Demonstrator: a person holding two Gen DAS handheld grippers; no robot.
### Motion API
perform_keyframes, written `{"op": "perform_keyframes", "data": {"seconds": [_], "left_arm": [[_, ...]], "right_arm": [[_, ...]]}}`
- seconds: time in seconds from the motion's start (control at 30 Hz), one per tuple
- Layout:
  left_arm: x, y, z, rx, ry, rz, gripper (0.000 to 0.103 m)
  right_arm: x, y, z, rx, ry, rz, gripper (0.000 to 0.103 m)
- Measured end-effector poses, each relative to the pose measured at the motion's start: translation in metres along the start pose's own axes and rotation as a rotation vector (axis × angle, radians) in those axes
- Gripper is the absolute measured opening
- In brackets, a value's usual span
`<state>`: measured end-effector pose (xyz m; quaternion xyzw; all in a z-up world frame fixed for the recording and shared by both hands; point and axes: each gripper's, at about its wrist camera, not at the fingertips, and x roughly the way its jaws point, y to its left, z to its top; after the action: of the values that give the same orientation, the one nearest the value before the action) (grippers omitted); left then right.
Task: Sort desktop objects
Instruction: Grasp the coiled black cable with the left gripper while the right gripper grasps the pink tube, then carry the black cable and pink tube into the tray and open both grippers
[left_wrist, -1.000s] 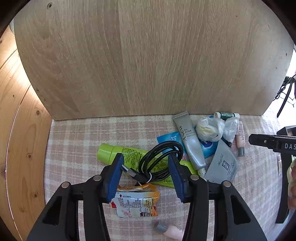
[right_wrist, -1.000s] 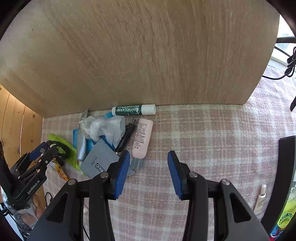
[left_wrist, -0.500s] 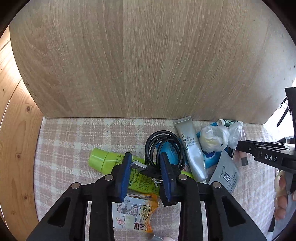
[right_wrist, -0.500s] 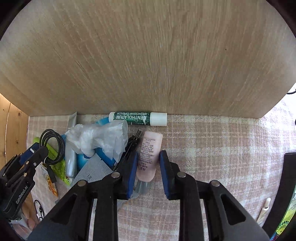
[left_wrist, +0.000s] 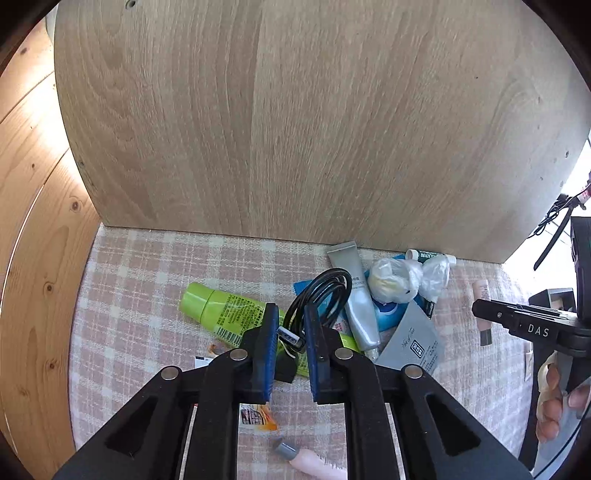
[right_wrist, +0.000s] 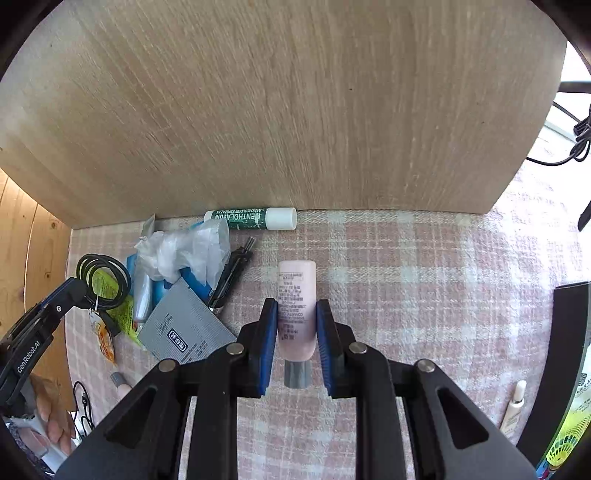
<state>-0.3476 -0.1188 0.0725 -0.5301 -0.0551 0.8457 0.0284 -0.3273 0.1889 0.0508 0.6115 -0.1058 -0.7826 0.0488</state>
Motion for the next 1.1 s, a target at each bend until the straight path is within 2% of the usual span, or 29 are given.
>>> {"op": "perform_keyframes", "data": {"seconds": [0.27,0.5,0.57,0.63,0.77,1.1], "left_arm": [[-0.025,-0.025,-0.018,0.031,-0.022,0.021,0.010],[-0.061,-0.060,-0.039,0.086,-0.068,0.004,0.008],[-0.073,-0.078,-0.042,0.102,-0.076,-0.016,0.003],[-0.078,-0.087,-0.043,0.122,-0.085,-0.045,0.003],[-0.090,-0.133,-0.051,0.186,-0.101,-0.088,0.003],[-0.130,-0.263,-0.083,0.366,-0.082,-0.299,0.003]], "right_arm": [[-0.045,-0.032,-0.027,0.012,-0.062,0.023,0.020],[-0.089,-0.050,-0.051,0.038,-0.111,0.034,0.021],[-0.103,-0.061,-0.057,0.051,-0.126,0.038,0.020],[-0.109,-0.071,-0.063,0.065,-0.144,0.032,0.020],[-0.133,-0.103,-0.082,0.093,-0.175,0.014,0.021],[-0.207,-0.214,-0.148,0.229,-0.240,-0.072,0.021]]}}
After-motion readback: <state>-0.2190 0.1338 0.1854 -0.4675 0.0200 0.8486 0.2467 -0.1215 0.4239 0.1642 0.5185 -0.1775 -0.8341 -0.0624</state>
